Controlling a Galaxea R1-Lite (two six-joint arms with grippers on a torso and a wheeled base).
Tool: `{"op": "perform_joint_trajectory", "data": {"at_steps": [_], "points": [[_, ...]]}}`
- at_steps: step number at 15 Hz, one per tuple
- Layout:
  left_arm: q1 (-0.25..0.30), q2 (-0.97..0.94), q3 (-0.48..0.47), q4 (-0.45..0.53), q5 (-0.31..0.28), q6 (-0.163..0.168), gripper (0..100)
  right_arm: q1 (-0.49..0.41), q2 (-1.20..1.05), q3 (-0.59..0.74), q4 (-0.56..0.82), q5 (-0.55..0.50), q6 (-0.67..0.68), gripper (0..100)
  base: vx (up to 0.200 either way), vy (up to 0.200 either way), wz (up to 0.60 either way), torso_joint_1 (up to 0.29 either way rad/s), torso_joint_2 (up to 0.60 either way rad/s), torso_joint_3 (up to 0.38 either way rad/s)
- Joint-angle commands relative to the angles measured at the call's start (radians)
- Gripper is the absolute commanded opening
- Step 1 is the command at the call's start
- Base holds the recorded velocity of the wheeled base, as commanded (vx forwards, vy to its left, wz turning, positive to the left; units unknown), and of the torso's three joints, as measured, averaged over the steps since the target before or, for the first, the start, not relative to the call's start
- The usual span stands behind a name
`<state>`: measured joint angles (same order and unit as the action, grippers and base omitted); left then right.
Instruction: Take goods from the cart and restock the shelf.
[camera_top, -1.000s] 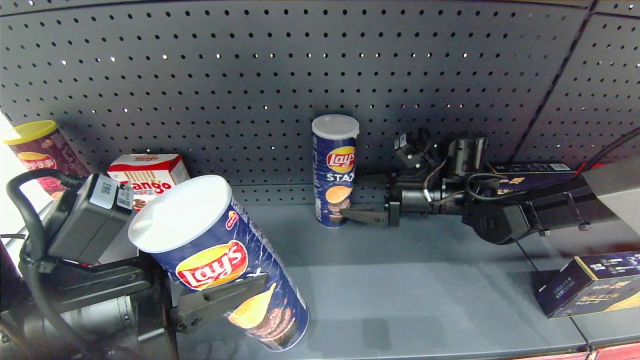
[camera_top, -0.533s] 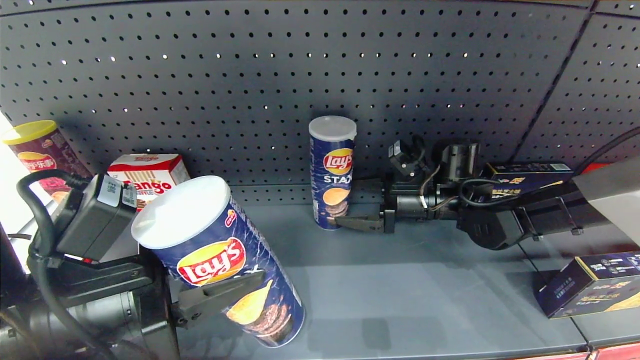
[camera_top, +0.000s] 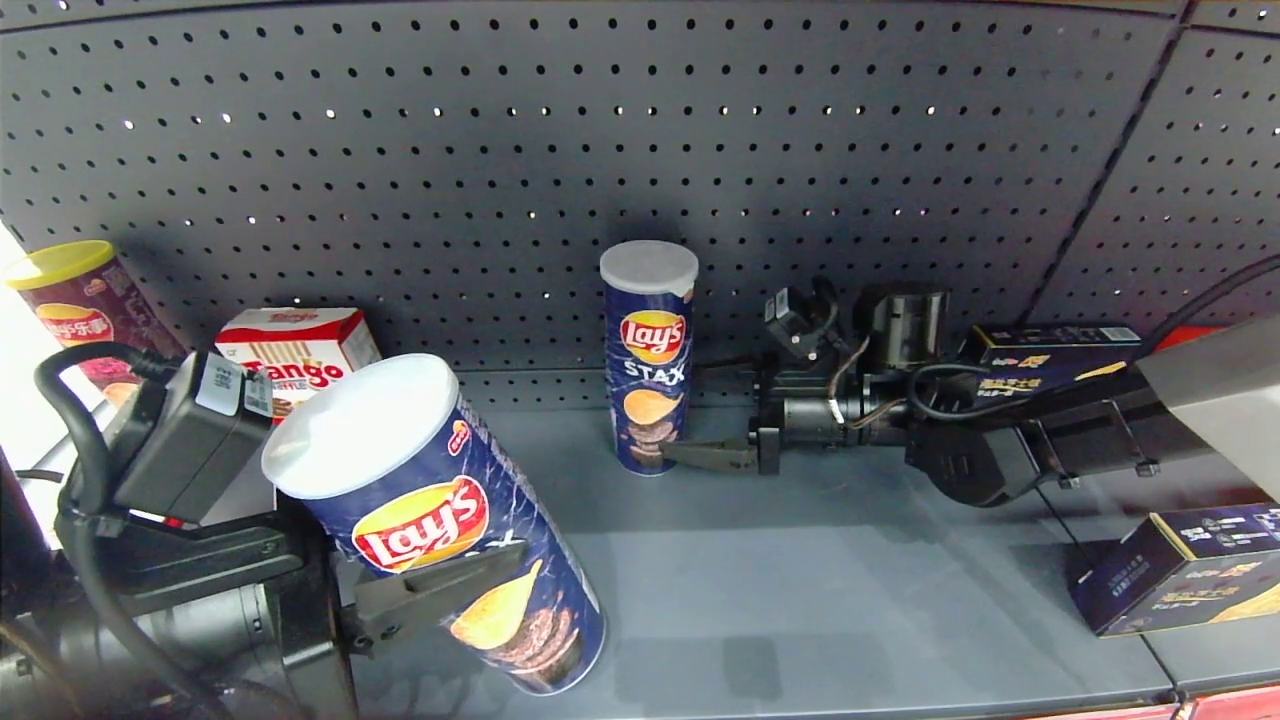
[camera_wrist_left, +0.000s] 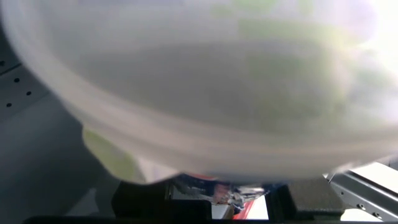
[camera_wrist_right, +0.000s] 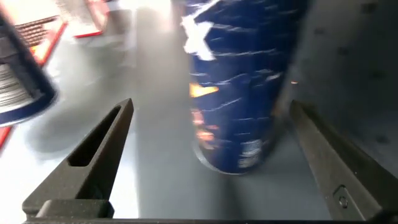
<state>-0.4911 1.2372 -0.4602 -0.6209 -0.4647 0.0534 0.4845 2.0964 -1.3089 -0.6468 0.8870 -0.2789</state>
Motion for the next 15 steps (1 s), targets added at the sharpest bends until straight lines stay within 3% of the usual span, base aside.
{"op": "perform_joint_trajectory", "data": {"at_steps": [1,9,10,15], "points": [[0.000,-0.001,0.003,0.000,0.000,-0.001,0,-0.004,0.033,-0.044,0.004,0.000,0.001,100,0.000,0.000,0.00,0.000,0.00,0.000],[0.002,0.001,0.006,0.000,0.000,-0.001,0,0.055,0.129,-0.147,0.001,-0.020,0.010,100,0.000,0.000,0.00,0.000,0.00,0.000],[0.002,0.001,0.011,0.000,0.000,-0.001,0,0.060,0.139,-0.156,-0.002,-0.016,0.012,0,0.000,0.000,0.00,0.000,0.00,0.000],[0.002,-0.001,0.014,0.000,0.000,-0.001,0,0.079,0.082,-0.115,-0.001,-0.042,0.018,0,0.000,0.000,0.00,0.000,0.00,0.000]]}}
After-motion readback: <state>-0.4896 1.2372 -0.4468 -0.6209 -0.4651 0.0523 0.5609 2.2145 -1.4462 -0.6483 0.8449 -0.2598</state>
